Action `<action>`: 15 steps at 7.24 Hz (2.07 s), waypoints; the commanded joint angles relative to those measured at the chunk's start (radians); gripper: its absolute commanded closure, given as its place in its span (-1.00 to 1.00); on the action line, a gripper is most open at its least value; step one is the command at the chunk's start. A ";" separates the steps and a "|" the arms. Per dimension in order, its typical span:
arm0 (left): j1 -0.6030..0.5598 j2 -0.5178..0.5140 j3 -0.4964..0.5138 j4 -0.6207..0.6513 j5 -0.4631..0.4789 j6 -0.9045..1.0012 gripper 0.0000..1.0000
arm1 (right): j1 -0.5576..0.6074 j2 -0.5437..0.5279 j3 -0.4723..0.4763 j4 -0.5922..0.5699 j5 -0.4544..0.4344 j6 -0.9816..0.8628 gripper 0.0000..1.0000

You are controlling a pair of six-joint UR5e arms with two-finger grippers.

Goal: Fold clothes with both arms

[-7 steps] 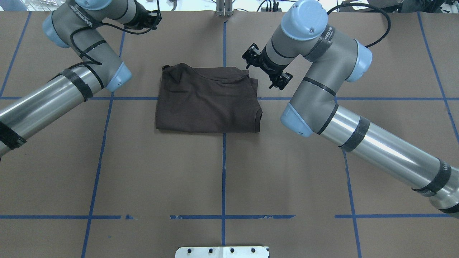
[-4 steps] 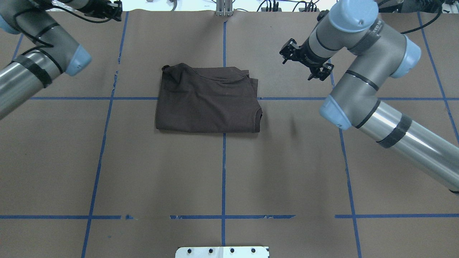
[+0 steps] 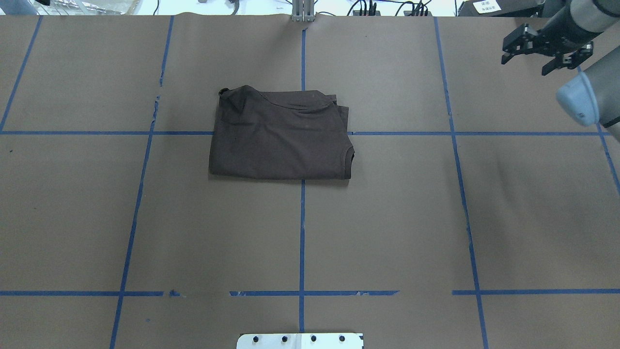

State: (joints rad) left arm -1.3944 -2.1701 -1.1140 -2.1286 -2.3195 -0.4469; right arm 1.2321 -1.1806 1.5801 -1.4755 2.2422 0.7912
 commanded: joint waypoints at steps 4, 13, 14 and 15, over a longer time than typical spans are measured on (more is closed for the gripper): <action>-0.137 0.154 -0.347 0.502 -0.008 0.422 -1.00 | 0.207 -0.068 -0.025 -0.269 0.100 -0.646 -1.00; -0.107 0.308 -0.489 0.427 -0.021 0.369 -1.00 | 0.195 -0.115 -0.014 -0.253 0.097 -0.639 -1.00; -0.107 0.308 -0.489 0.427 -0.029 0.367 -1.00 | 0.195 -0.117 -0.012 -0.255 0.097 -0.641 -1.00; -0.106 0.311 -0.484 0.427 -0.050 0.367 -1.00 | 0.195 -0.116 -0.009 -0.253 0.097 -0.641 -1.00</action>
State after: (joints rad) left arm -1.5013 -1.8614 -1.6021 -1.7011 -2.3511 -0.0793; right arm 1.4268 -1.2949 1.5671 -1.7296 2.3391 0.1509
